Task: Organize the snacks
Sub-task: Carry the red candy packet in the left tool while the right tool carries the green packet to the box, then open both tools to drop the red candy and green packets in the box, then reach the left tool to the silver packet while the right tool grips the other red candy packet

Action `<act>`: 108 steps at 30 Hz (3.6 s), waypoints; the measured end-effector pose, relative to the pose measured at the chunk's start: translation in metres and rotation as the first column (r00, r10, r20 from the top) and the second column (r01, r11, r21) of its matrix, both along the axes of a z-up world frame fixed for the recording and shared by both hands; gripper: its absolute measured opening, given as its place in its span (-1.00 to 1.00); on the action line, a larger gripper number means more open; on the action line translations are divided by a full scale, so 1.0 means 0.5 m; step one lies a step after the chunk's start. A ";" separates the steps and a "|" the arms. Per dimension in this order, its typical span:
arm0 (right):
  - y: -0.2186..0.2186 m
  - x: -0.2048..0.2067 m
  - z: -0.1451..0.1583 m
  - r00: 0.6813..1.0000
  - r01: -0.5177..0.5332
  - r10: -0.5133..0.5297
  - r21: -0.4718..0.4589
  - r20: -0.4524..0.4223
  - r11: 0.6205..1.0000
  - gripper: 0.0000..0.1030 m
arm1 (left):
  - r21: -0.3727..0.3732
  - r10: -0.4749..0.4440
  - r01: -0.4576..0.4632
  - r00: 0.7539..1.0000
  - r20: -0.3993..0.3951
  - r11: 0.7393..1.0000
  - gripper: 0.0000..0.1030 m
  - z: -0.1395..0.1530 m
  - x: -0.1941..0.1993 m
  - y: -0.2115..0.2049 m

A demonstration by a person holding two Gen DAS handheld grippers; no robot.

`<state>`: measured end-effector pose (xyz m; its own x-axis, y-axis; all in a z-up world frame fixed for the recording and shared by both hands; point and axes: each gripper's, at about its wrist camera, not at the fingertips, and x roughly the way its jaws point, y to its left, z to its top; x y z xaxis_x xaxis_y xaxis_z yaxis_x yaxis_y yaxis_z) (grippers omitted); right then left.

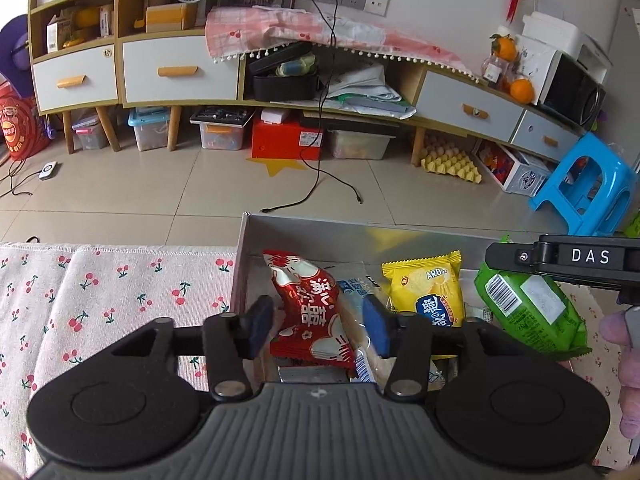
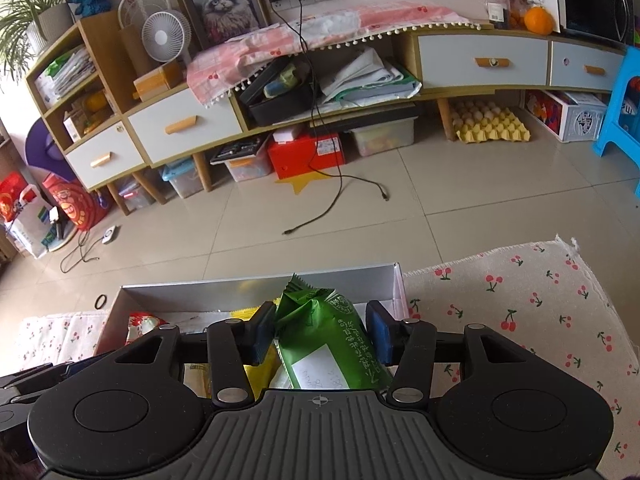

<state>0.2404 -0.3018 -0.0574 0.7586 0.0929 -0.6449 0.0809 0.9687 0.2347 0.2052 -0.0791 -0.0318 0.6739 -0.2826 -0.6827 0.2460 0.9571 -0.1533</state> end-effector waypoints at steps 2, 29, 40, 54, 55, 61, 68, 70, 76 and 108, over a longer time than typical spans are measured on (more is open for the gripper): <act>-0.002 -0.004 0.006 1.000 0.010 -0.010 0.004 0.012 1.000 0.52 | 0.002 -0.007 0.007 1.000 0.013 1.000 0.15 0.006 -0.006 -0.001; 0.011 -0.162 0.102 0.998 -0.026 0.027 -0.016 0.057 1.000 0.80 | 0.020 -0.059 0.058 0.997 0.059 0.998 0.93 0.074 -0.131 -0.007; 0.043 -0.269 0.126 0.995 -0.062 0.065 -0.040 0.072 0.997 0.82 | 0.031 -0.028 0.027 0.999 0.039 0.999 0.99 0.092 -0.213 0.020; 0.100 -0.370 0.116 0.988 -0.131 0.140 -0.110 0.072 0.985 0.86 | 0.040 0.019 -0.018 1.000 -0.017 0.999 0.99 0.074 -0.284 0.057; 0.103 -0.375 0.113 0.987 -0.135 0.144 -0.116 0.073 0.984 0.86 | 0.040 0.019 -0.019 1.000 -0.020 0.999 0.99 0.072 -0.289 0.059; 0.119 -0.402 0.087 0.983 -0.156 0.168 -0.147 0.072 0.977 0.88 | 0.052 0.016 -0.014 0.999 -0.029 0.999 0.99 0.057 -0.307 0.063; 0.113 -0.417 0.054 0.978 -0.186 0.198 -0.151 0.069 0.971 0.88 | 0.059 0.012 -0.009 0.999 -0.042 0.998 0.99 0.031 -0.321 0.061; 0.110 -0.419 0.046 0.977 -0.195 0.207 -0.172 0.057 0.966 0.88 | 0.058 0.010 -0.007 0.998 -0.054 0.998 0.99 0.022 -0.322 0.057; 0.073 -0.424 0.016 0.981 -0.183 0.193 -0.225 0.025 0.957 0.88 | 0.094 -0.011 0.017 0.998 -0.066 0.995 0.99 0.000 -0.328 0.030; -0.064 -0.329 -0.100 0.978 0.022 0.014 0.169 -0.208 0.985 -0.49 | 0.132 -0.171 0.169 0.985 0.003 0.977 0.80 -0.058 -0.299 -0.100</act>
